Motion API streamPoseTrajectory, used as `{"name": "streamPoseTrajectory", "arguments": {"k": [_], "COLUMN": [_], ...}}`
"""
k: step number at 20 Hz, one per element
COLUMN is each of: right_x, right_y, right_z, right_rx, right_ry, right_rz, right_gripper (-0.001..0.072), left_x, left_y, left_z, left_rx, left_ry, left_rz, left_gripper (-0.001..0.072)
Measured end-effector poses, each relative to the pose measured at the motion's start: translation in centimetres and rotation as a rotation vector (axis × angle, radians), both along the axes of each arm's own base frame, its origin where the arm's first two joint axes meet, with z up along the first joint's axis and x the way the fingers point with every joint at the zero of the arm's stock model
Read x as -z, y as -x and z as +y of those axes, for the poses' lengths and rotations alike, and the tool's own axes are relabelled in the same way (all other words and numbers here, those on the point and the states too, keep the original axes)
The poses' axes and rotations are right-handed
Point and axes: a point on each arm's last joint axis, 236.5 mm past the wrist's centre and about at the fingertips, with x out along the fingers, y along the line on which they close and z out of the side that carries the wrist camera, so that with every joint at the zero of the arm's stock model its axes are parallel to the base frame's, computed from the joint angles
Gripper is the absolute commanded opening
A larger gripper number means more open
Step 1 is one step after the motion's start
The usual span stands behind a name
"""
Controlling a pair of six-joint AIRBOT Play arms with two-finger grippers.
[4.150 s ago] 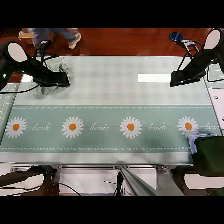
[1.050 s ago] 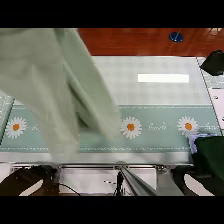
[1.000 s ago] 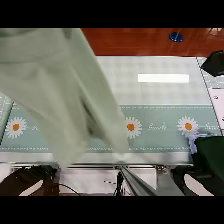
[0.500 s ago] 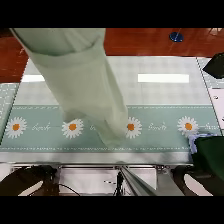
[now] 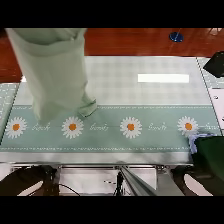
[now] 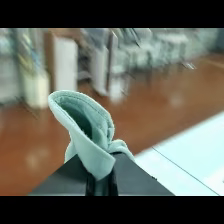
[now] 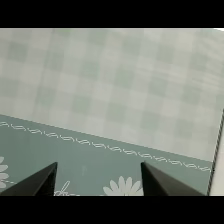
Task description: Fold the shirts.
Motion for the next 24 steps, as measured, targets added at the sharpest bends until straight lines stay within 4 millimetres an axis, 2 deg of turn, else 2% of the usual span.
{"name": "streamPoseTrajectory", "arguments": {"k": [4,7,8,9,10,11,12,14,16,18,20,22,24], "right_x": [-0.1,-0.2,-0.3,-0.4,-0.4,-0.4,-0.4,-0.5,-0.6,-0.5,0.0,1.1,2.5], "right_y": [-0.2,-0.3,-0.4,-0.4,-0.4,-0.4,-0.4,-0.4,-0.4,-0.5,-0.9,-1.5,-2.2], "right_z": [-0.9,-1.5,-1.7,-2.0,-2.3,-2.6,-2.8,-3.3,-3.7,-4.0,-4.4,-5.0,-5.2], "right_rx": [0.021,0.037,0.041,0.048,0.056,0.063,0.068,0.079,0.088,0.097,0.111,0.132,0.144], "right_ry": [0.031,0.051,0.058,0.068,0.08,0.091,0.098,0.115,0.129,0.14,0.142,0.127,0.081], "right_rz": [-0.008,-0.017,-0.02,-0.023,-0.024,-0.024,-0.025,-0.027,-0.029,-0.026,-0.011,0.02,0.059], "right_gripper": [0.0587,0.0586,0.0587,0.0587,0.0587,0.0587,0.0587,0.0587,0.0587,0.0587,0.0587,0.0587,0.0587], "left_x": [7.5,15.2,17.7,20.5,23.1,25.2,26.7,28.3,28.3,28.0,28.9,30.2,31.7], "left_y": [-3.4,-4.4,-4.1,-3.8,-3.3,-2.8,-2.4,-2.7,-4.3,-7.0,-9.7,-11.7,-12.5], "left_z": [-8.0,-16.0,-18.5,-21.1,-23.1,-24.9,-26.1,-26.6,-24.7,-20.1,-13.4,-5.2,2.7], "left_rx": [0.17,0.304,0.346,0.383,0.412,0.437,0.455,0.455,0.426,0.357,0.251,0.124,0.005], "left_ry": [-0.013,-0.062,-0.082,-0.109,-0.134,-0.153,-0.162,-0.175,-0.184,-0.22,-0.294,-0.359,-0.383], "left_rz": [0.225,0.399,0.449,0.498,0.541,0.577,0.601,0.629,0.631,0.644,0.702,0.8,0.913], "left_gripper": [0.0037,0.0048,0.0132,0.0293,0.0408,0.0487,0.0538,0.054,0.054,0.0539,0.0539,0.0538,0.0538]}}
